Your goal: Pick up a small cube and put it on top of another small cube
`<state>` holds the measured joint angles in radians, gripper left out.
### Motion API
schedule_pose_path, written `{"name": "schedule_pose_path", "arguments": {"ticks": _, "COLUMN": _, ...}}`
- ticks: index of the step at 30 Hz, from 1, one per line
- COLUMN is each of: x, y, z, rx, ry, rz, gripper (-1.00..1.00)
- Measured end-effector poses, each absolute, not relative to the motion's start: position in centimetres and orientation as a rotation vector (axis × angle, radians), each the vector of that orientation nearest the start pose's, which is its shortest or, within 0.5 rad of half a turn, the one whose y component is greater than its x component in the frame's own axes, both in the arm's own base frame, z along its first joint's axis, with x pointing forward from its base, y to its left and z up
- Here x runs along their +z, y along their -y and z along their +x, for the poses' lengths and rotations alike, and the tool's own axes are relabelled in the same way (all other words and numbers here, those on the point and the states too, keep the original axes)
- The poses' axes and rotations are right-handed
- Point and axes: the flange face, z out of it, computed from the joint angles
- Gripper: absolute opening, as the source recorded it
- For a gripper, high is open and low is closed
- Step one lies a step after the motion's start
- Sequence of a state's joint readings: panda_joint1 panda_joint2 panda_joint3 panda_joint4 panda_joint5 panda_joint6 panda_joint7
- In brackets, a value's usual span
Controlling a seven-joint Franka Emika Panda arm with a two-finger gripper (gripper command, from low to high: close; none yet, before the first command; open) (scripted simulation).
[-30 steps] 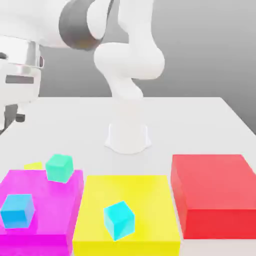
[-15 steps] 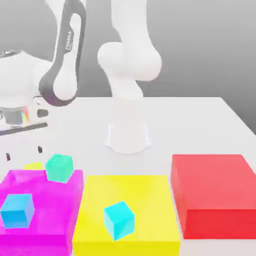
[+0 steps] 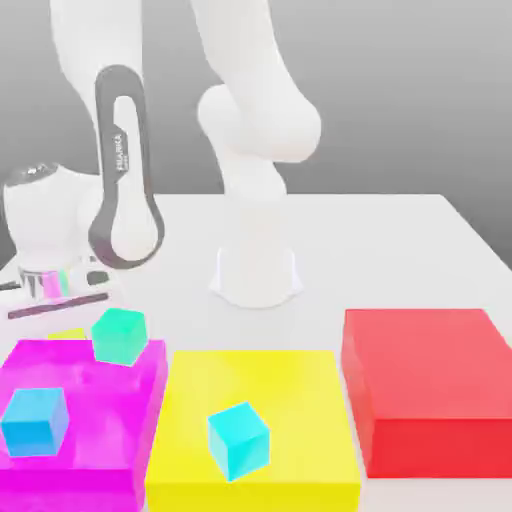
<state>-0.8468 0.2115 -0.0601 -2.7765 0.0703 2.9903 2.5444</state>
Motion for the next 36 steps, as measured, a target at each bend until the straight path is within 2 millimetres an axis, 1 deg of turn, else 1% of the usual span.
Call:
{"name": "schedule_pose_path", "arguments": {"ticks": 4, "x": 18.7, "y": 29.9, "z": 22.6, "rx": -0.003, "ry": -3.084, "rz": 0.590, "gripper": -1.00}}
{"name": "schedule_pose_path", "arguments": {"ticks": 5, "x": 19.3, "y": 30.1, "z": 22.4, "rx": -0.001, "ry": -3.087, "rz": 0.585, "gripper": -1.00}}
{"name": "schedule_pose_path", "arguments": {"ticks": 6, "x": 19.5, "y": 30.5, "z": 22.2, "rx": 0.003, "ry": -3.096, "rz": 0.563, "gripper": -1.00}}
{"name": "schedule_pose_path", "arguments": {"ticks": 7, "x": 19.6, "y": 31.0, "z": 22.1, "rx": 0.010, "ry": -3.108, "rz": 0.525, "gripper": -1.00}}
{"name": "schedule_pose_path", "arguments": {"ticks": 12, "x": 21.1, "y": 31.9, "z": 23.5, "rx": 0.061, "ry": -3.151, "rz": 0.211, "gripper": -1.00}}
{"name": "schedule_pose_path", "arguments": {"ticks": 14, "x": 22.1, "y": 32.0, "z": 24.2, "rx": 0.084, "ry": -3.150, "rz": 0.084, "gripper": -1.00}}
{"name": "schedule_pose_path", "arguments": {"ticks": 15, "x": 23.0, "y": 31.6, "z": 24.7, "rx": 0.092, "ry": -3.143, "rz": 0.025, "gripper": -1.00}}
{"name": "schedule_pose_path", "arguments": {"ticks": 16, "x": 24.0, "y": 30.3, "z": 26.1, "rx": 0.097, "ry": -3.134, "rz": -0.076, "gripper": -1.00}}
{"name": "schedule_pose_path", "arguments": {"ticks": 20, "x": 28.2, "y": 26.6, "z": 28.8, "rx": 0.094, "ry": -3.094, "rz": -0.346, "gripper": -1.00}}
{"name": "schedule_pose_path", "arguments": {"ticks": 23, "x": 31.2, "y": 23.4, "z": 30.2, "rx": 0.072, "ry": -3.064, "rz": -0.549, "gripper": -1.00}}
{"name": "schedule_pose_path", "arguments": {"ticks": 26, "x": 33.8, "y": 20.1, "z": 31.0, "rx": 0.033, "ry": -3.040, "rz": -0.737, "gripper": -1.00}}
{"name": "schedule_pose_path", "arguments": {"ticks": 27, "x": 33.9, "y": 19.4, "z": 31.1, "rx": 0.017, "ry": -3.043, "rz": -0.748, "gripper": -1.00}}
{"name": "schedule_pose_path", "arguments": {"ticks": 28, "x": 33.3, "y": 19.0, "z": 31.1, "rx": 0.007, "ry": -3.045, "rz": -0.753, "gripper": -1.00}}
{"name": "schedule_pose_path", "arguments": {"ticks": 32, "x": 29.1, "y": 18.7, "z": 31.2, "rx": -0.002, "ry": -3.047, "rz": -0.759, "gripper": -1.00}}
{"name": "schedule_pose_path", "arguments": {"ticks": 33, "x": 28.3, "y": 18.7, "z": 31.1, "rx": -0.002, "ry": -3.047, "rz": -0.759, "gripper": 1.00}}
{"name": "schedule_pose_path", "arguments": {"ticks": 36, "x": 28.3, "y": 18.7, "z": 31.1, "rx": -0.002, "ry": -3.047, "rz": -0.759, "gripper": 1.00}}
